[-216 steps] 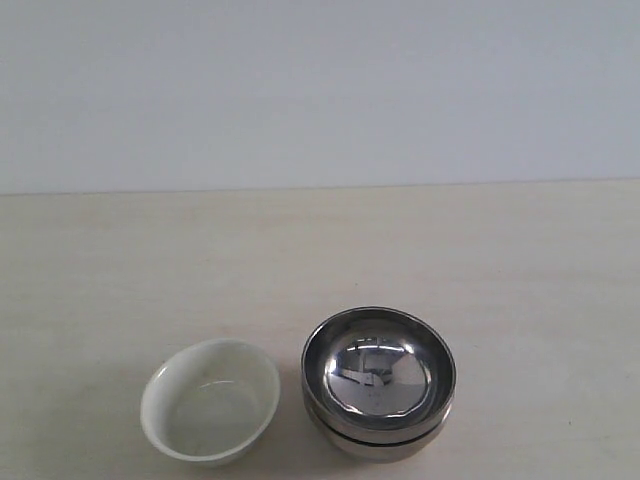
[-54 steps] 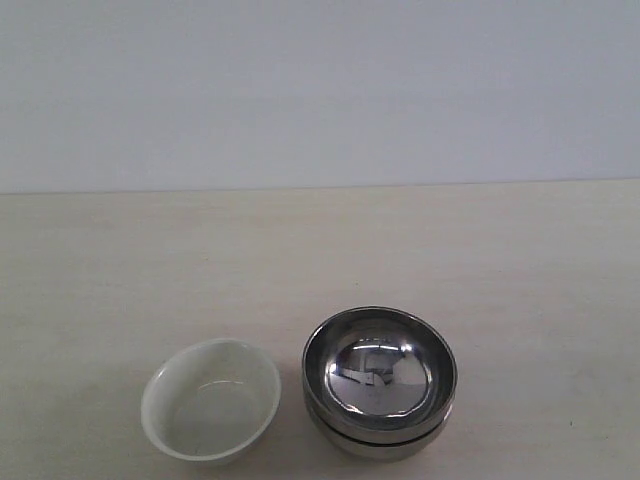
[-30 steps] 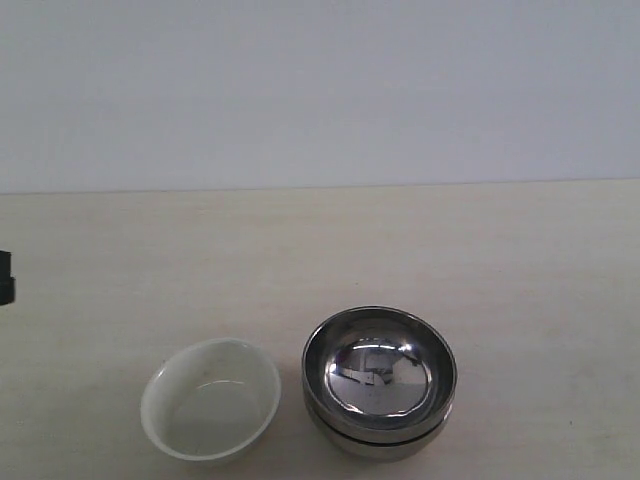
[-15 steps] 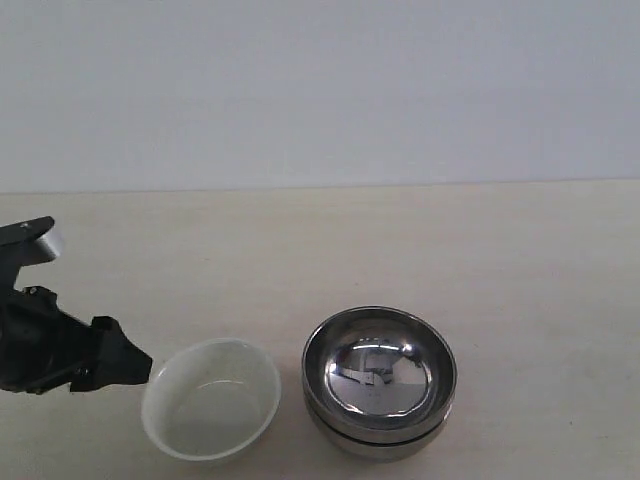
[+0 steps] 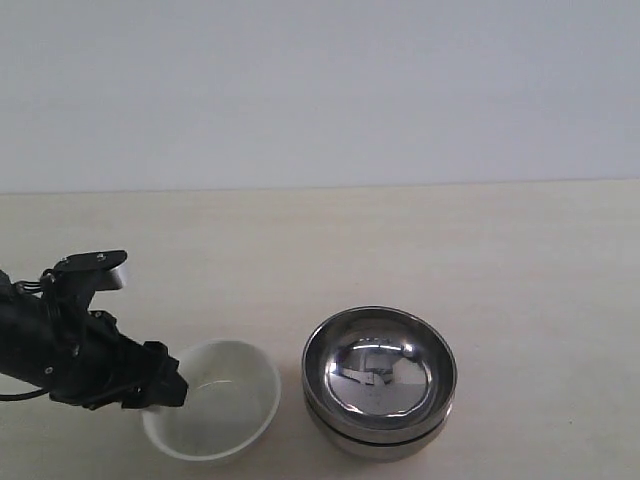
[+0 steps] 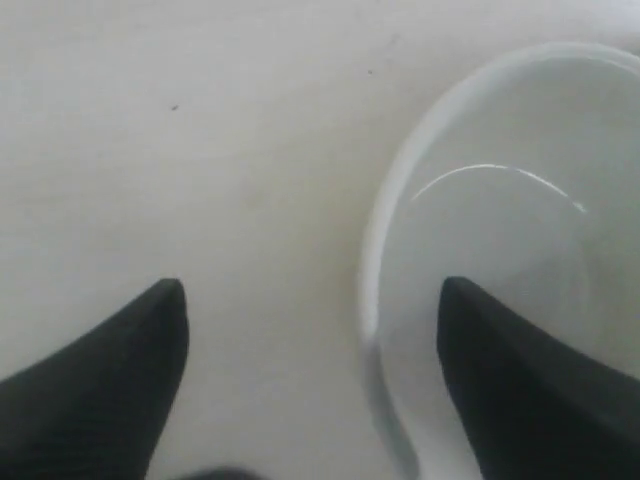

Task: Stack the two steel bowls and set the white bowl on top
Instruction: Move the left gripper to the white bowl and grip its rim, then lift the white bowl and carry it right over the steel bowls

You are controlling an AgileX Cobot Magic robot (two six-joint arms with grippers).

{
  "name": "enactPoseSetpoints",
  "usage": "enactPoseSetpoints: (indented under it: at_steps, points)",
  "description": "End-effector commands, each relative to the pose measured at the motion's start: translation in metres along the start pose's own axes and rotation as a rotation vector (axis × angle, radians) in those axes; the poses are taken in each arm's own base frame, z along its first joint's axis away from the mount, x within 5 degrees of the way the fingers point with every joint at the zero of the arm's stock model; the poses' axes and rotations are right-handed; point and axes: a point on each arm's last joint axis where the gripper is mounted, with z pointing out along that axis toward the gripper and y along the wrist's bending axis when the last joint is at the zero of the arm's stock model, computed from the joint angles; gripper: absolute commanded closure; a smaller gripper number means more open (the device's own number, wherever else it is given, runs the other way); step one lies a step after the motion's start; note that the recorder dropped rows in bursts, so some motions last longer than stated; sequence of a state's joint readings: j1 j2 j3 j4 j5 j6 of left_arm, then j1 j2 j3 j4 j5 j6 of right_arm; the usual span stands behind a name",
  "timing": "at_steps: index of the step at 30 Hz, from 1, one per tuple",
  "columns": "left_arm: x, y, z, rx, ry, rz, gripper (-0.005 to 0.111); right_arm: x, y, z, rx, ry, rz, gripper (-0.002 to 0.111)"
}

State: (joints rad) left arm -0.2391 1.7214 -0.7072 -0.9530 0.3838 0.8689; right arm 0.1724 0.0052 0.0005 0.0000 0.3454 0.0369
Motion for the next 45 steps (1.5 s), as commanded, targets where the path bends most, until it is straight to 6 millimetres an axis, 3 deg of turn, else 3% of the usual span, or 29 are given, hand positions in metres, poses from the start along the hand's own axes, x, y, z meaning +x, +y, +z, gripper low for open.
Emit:
enactPoseSetpoints:
  at_steps: [1, 6, 7, 8, 10, 11, 12, 16, 22, 27, 31, 37, 45]
  points:
    - [0.002, 0.003, 0.014, -0.005, 0.027, -0.018, 0.041, -0.001, 0.0, 0.0, 0.005, -0.01, -0.001, 0.108]
    - [0.002, 0.005, 0.018, -0.011, 0.021, -0.054, 0.042, -0.001, 0.0, 0.0, 0.005, -0.01, -0.001, 0.108]
    - [0.002, 0.005, 0.018, -0.008, 0.017, -0.069, 0.047, -0.001, 0.0, 0.0, 0.005, -0.01, -0.001, 0.108]
    - [0.002, 0.005, 0.018, -0.007, 0.015, -0.075, 0.053, -0.001, 0.0, 0.0, 0.005, -0.01, -0.001, 0.108]
    - [0.001, 0.003, 0.018, 0.01, 0.01, -0.113, 0.09, -0.001, 0.0, 0.0, 0.005, -0.01, -0.001, 0.108]
    - [0.001, 0.003, 0.018, 0.01, 0.01, -0.113, 0.101, -0.001, 0.0, 0.0, 0.005, -0.01, -0.001, 0.108]
    - [0.001, 0.003, 0.018, 0.01, 0.01, -0.112, 0.103, -0.001, 0.0, 0.0, 0.005, -0.01, -0.001, 0.108]
    - [-0.003, 0.0, 0.012, 0.023, -0.02, -0.151, 0.103, -0.001, 0.0, 0.0, 0.005, -0.01, -0.001, 0.108]
    - [-0.019, -0.016, -0.031, 0.066, -0.168, -0.116, 0.103, -0.001, 0.0, 0.0, 0.005, -0.01, -0.001, 0.108]
    - [-0.041, -0.042, -0.067, 0.197, -0.246, -0.071, 0.103, -0.001, 0.0, 0.0, 0.005, -0.01, -0.001, 0.108]
    - [-0.064, -0.074, -0.08, 0.257, -0.268, -0.01, 0.103, -0.001, 0.0, 0.0, 0.005, -0.01, -0.001, 0.108]
    - [-0.079, -0.122, -0.069, 0.26, -0.199, 0.119, 0.103, -0.001, 0.0, 0.0, 0.005, -0.01, -0.001, 0.108]
    - [-0.085, -0.158, -0.018, 0.288, -0.095, 0.184, 0.103, -0.001, 0.0, 0.0, 0.005, -0.01, -0.001, 0.108]
